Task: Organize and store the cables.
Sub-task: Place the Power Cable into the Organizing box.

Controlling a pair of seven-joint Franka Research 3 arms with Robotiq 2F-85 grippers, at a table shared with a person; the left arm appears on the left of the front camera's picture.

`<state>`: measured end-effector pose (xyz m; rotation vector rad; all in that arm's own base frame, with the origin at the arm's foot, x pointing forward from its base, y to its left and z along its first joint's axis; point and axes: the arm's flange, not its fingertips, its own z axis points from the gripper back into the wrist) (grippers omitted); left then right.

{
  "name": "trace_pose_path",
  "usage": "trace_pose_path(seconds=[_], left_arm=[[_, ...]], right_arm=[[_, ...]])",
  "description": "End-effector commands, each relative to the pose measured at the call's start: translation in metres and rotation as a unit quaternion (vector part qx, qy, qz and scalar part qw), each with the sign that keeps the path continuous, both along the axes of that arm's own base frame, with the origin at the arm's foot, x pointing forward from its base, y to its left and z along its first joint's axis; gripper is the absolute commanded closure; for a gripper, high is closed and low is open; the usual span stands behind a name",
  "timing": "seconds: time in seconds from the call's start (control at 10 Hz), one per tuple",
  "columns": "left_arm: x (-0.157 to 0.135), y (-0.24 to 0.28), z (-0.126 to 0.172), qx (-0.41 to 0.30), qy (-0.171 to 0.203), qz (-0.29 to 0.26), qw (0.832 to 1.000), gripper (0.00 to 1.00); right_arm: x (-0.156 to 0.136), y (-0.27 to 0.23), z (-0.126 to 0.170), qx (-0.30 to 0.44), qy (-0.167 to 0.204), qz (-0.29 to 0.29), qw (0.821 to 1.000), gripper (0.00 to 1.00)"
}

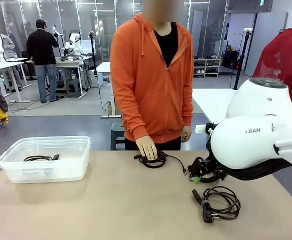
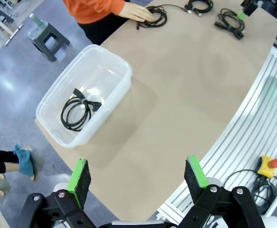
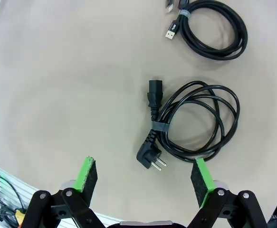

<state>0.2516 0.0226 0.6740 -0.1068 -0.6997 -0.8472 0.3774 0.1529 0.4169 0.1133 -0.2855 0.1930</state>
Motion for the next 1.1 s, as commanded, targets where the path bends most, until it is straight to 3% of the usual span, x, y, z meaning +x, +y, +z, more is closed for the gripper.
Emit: trace_pose_path(seconds=[0.0, 0.1, 0.5, 1.0], left_arm=[[-0.001, 0.001, 0.001, 0.003, -0.002, -0.001, 1.000, 0.00], [-0.001, 0.001, 0.001, 0.003, -0.002, -0.001, 1.000, 0.00], [-0.001, 0.001, 0.001, 0.003, -0.002, -0.001, 1.000, 0.00], [-0.001, 0.001, 0.001, 0.003, -0.002, -0.001, 1.000, 0.00]], right_arm=[[-0.059, -0.016, -0.044, 0.006, 0.000, -0.006, 1.000, 0.00], [0.000, 0.000, 0.000, 0.000, 0.000, 0.000, 1.000, 0.00], [0.001, 0.001, -0.003, 0.000, 0.002, 0.001, 1.000, 0.00], [0.029, 0.003, -0.078, -0.011, 0.043, -0.045, 0.998, 0.00]])
